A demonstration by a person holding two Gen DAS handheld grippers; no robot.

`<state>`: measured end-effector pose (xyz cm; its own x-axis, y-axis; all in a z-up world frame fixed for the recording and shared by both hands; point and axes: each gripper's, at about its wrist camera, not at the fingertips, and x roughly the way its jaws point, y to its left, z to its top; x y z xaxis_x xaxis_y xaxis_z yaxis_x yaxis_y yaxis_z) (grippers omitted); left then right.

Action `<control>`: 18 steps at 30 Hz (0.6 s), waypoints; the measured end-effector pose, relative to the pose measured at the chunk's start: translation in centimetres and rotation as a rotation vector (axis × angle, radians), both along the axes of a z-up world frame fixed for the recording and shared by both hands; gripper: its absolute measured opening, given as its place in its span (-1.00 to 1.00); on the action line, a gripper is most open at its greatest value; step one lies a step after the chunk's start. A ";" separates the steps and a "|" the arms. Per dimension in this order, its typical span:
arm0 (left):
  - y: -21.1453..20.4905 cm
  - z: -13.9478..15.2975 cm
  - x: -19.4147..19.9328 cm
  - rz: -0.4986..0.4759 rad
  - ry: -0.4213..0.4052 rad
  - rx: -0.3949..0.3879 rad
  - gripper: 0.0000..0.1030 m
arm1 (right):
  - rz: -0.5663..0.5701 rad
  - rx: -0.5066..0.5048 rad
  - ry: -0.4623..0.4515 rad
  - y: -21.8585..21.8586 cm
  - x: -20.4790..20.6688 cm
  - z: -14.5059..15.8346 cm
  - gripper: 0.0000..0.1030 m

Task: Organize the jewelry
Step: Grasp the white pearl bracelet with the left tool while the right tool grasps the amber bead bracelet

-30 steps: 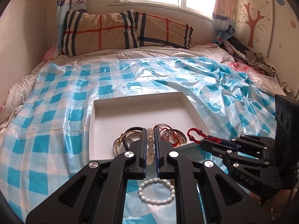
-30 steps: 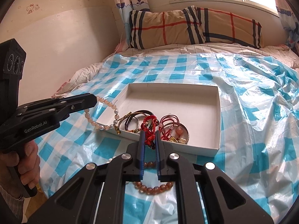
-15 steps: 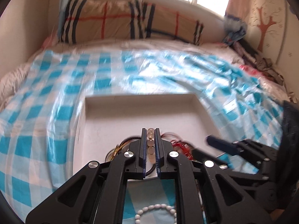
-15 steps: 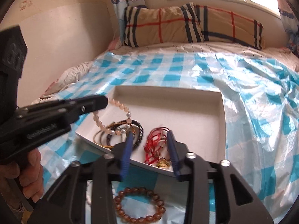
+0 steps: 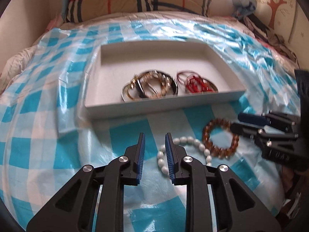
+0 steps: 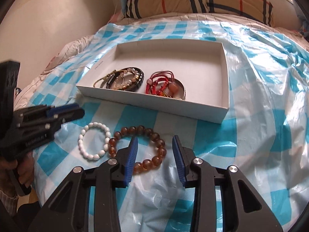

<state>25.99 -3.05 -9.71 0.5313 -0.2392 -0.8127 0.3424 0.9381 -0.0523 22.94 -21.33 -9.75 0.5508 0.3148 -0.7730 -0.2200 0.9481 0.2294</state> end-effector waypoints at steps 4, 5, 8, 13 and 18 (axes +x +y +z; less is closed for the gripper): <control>-1.0 -1.4 -0.2 -0.022 0.012 0.060 -0.53 | 0.025 -0.027 0.038 0.7 0.6 -1.0 -0.29; -1.2 -1.7 -0.2 -0.027 0.019 0.072 -0.52 | 0.032 -0.044 0.050 1.0 0.8 -1.3 -0.29; -1.6 -2.1 -0.7 -0.033 0.007 0.102 -0.55 | 0.039 -0.085 0.049 1.6 0.8 -1.7 -0.66; -2.0 -1.7 -1.9 -0.073 0.024 0.072 -0.87 | 0.059 -0.042 0.052 1.9 -0.7 -1.2 -0.76; -0.4 0.5 -3.6 -0.052 0.023 -0.018 -0.87 | 0.063 0.186 0.022 0.2 -3.2 0.8 -0.76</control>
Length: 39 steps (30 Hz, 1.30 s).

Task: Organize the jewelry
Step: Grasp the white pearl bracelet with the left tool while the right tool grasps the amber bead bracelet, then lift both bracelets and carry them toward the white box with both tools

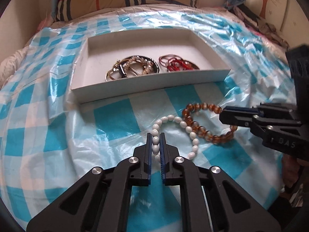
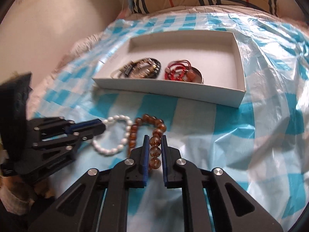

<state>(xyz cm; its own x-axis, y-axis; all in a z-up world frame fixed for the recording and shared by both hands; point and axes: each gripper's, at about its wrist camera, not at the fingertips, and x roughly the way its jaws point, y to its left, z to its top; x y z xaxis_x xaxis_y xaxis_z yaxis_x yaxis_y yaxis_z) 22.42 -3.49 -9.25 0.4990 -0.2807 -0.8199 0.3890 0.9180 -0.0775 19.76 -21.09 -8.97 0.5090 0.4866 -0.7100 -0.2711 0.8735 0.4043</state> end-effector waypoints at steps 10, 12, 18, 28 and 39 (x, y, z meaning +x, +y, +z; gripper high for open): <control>0.9 5.7 -3.8 0.003 -0.072 -0.077 -0.87 | -0.012 0.123 -0.051 -0.4 -4.0 4.6 -0.76; 0.9 6.6 -4.5 0.000 -0.084 -0.079 -0.87 | -0.018 0.127 -0.069 -0.6 -4.8 5.5 -0.76; 0.7 8.4 -6.4 -0.004 -0.114 -0.083 -0.87 | -0.035 0.145 -0.101 -1.3 -6.7 7.4 -0.76; 0.0 10.5 -8.6 -0.009 -0.167 -0.059 -0.87 | -0.058 0.164 -0.135 -2.6 -8.9 9.4 -0.76; -0.6 11.5 -9.4 -0.003 -0.212 -0.025 -0.87 | -0.070 0.172 -0.165 -2.9 -9.4 10.4 -0.76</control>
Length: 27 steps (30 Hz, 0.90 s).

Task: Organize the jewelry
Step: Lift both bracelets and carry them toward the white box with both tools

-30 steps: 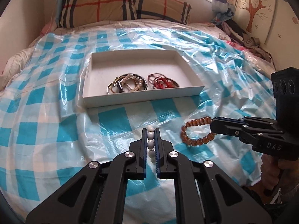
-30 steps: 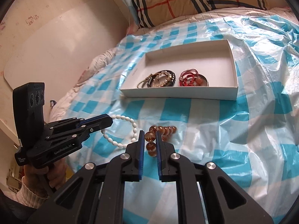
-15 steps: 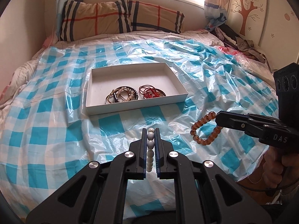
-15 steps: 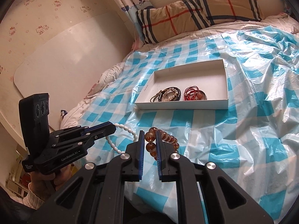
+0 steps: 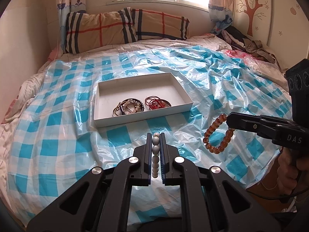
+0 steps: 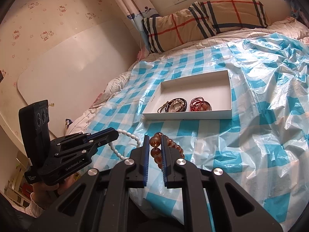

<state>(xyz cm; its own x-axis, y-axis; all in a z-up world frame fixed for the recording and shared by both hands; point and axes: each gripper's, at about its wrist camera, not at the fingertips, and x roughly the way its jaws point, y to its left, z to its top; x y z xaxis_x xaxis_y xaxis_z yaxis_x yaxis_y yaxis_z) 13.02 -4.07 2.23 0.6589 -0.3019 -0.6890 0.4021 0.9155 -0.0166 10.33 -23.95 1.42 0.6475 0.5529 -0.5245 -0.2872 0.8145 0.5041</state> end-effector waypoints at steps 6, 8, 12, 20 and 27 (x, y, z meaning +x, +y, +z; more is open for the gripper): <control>0.1 -0.1 0.2 0.008 -0.007 0.008 -0.87 | 0.004 0.005 -0.006 0.2 0.2 0.2 -0.76; 0.1 -0.1 0.1 0.008 -0.009 0.009 -0.87 | 0.005 0.007 -0.008 0.2 0.3 0.2 -0.76; 0.3 0.0 0.3 0.010 -0.010 0.008 -0.87 | 0.006 0.010 -0.010 0.4 0.4 0.4 -0.76; 0.7 0.4 0.9 0.012 -0.020 0.006 -0.87 | 0.011 0.016 -0.021 0.5 0.3 0.8 -0.76; 0.6 0.6 0.9 0.015 -0.027 0.003 -0.87 | 0.014 0.017 -0.023 0.7 0.4 0.9 -0.76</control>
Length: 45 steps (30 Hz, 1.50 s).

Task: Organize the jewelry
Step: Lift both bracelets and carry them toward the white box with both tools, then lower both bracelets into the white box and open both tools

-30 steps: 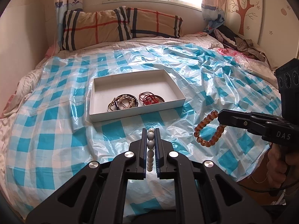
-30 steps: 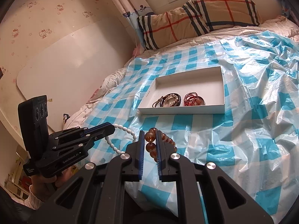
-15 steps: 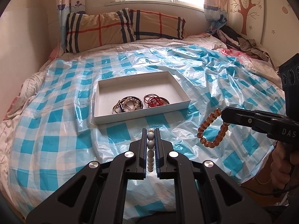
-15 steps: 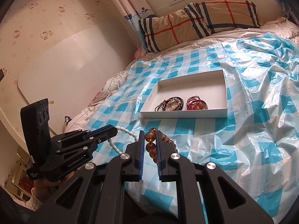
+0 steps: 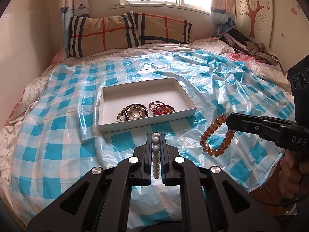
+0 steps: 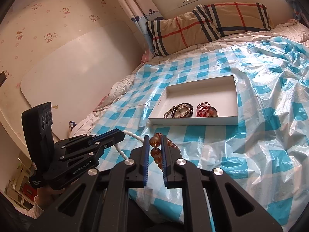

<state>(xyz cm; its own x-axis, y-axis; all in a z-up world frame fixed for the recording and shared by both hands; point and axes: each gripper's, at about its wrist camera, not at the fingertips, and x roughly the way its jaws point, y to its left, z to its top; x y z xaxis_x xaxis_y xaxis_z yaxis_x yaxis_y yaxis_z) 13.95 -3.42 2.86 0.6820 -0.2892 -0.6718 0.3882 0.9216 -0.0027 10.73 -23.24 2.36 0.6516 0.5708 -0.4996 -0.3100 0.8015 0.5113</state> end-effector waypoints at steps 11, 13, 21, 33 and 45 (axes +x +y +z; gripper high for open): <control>0.0 -0.1 0.2 0.003 -0.004 -0.003 -0.87 | 0.006 0.003 0.002 0.8 0.5 -0.1 -0.76; 0.0 -0.1 0.3 0.003 -0.005 -0.002 -0.87 | 0.008 0.005 0.003 1.1 0.8 -0.2 -0.76; -0.1 -0.2 0.5 0.004 -0.007 -0.003 -0.87 | 0.016 0.010 0.003 1.4 2.4 -0.3 -0.76; 0.1 0.3 5.0 0.026 -0.021 -0.026 -0.87 | 0.009 0.011 -0.022 1.7 6.1 -0.2 -0.76; -1.5 -1.4 10.8 0.013 -0.032 -0.030 -0.87 | -0.001 -0.005 -0.029 2.0 11.9 -1.4 -0.76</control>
<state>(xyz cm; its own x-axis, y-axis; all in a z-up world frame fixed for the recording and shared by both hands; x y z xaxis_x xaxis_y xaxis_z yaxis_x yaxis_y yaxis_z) 24.74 -4.96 1.42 0.7071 -0.2997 -0.6405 0.3766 0.9262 -0.0177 22.59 -21.25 0.96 0.6661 0.5680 -0.4834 -0.3240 0.8041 0.4984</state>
